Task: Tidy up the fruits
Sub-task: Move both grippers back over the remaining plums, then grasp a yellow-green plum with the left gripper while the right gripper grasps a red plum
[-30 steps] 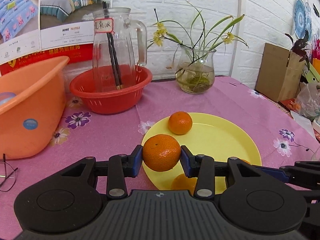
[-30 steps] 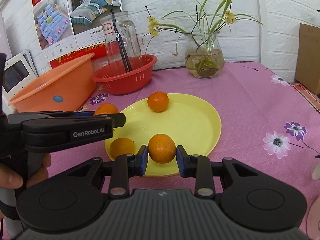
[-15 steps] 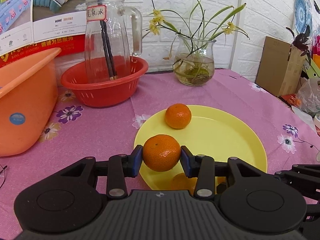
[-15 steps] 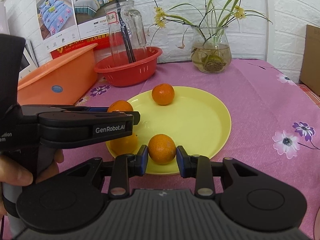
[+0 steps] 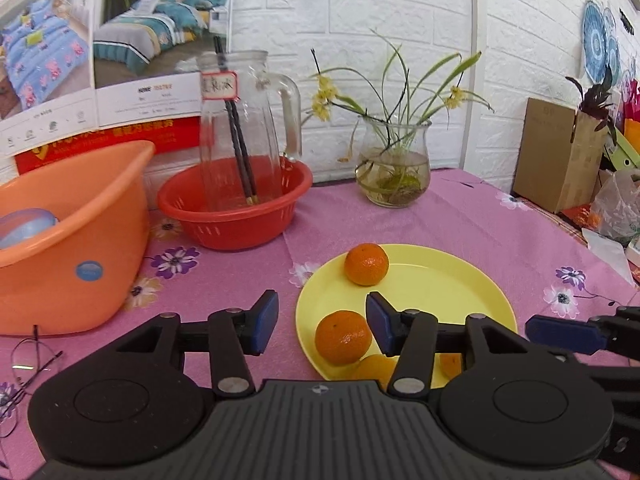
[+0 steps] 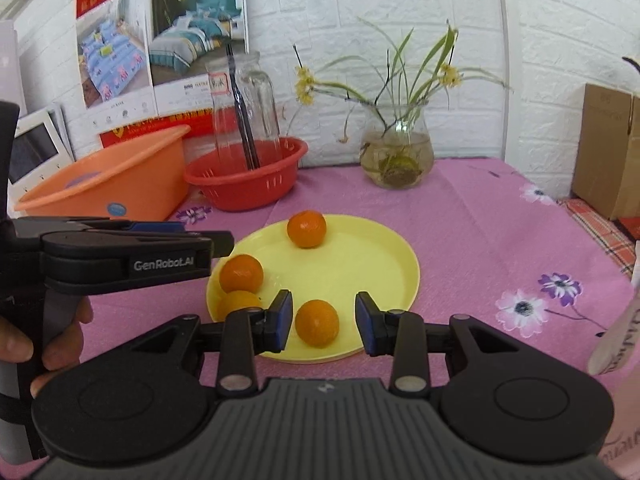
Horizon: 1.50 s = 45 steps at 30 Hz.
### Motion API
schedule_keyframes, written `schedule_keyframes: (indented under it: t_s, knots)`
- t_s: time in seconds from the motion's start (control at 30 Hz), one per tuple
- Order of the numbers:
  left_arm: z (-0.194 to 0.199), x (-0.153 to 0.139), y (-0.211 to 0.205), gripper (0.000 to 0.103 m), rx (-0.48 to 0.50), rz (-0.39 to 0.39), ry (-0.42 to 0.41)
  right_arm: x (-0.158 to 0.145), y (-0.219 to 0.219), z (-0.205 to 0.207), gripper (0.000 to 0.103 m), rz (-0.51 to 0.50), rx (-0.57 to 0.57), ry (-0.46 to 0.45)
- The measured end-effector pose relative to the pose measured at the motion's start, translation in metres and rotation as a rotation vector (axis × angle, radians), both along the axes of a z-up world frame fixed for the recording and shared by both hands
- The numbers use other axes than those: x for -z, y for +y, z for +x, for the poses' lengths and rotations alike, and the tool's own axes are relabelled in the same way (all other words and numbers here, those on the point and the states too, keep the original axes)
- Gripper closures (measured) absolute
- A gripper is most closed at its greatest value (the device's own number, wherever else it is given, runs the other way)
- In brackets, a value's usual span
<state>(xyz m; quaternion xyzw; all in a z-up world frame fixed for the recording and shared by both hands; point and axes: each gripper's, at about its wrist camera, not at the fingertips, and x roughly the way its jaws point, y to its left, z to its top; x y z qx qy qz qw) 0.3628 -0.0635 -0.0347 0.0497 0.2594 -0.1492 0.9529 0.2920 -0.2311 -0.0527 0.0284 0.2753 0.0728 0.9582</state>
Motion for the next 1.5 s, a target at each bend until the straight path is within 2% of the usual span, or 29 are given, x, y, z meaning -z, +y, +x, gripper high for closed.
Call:
schedule_keyframes:
  t_s: [0.13,0.23,0.47,0.73,0.87,0.97,1.1,1.23,1.37,1.5]
  knots:
    - [-0.02,-0.013,0.01,0.05,-0.022,0.003,-0.03,-0.016,-0.003,-0.019,0.03,0.011,0.015,-0.048]
    - [-0.039,-0.025,0.016,0.049,-0.03,0.0,-0.041,-0.028,-0.006,-0.034,0.03,0.038,0.021,-0.057]
    - [-0.107,-0.042,0.036,0.041,-0.031,-0.015,-0.081,-0.045,-0.002,-0.091,0.03,-0.012,-0.037,-0.12]
    - [-0.192,-0.034,0.064,0.041,-0.047,-0.066,-0.064,-0.045,0.0,-0.15,0.03,-0.025,-0.093,-0.123]
    - [-0.228,-0.022,0.081,0.042,-0.059,-0.106,-0.022,-0.039,0.003,-0.175,0.03,-0.063,-0.096,-0.126]
    - [-0.252,-0.012,0.089,0.043,-0.051,-0.111,-0.001,-0.035,0.003,-0.188,0.03,-0.048,-0.097,-0.105]
    - [-0.286,-0.003,0.089,0.044,-0.001,-0.073,-0.003,-0.027,0.005,-0.21,0.03,-0.025,-0.091,-0.097]
    - [-0.322,0.012,0.086,0.044,0.136,-0.027,0.007,-0.012,0.01,-0.231,0.03,-0.048,-0.096,-0.08]
    - [-0.34,0.023,0.079,0.048,0.213,0.026,0.038,-0.006,0.014,-0.242,0.03,-0.058,-0.111,-0.06]
    - [-0.345,0.028,0.069,0.049,0.264,0.032,0.043,-0.008,0.021,-0.244,0.03,-0.052,-0.124,-0.059]
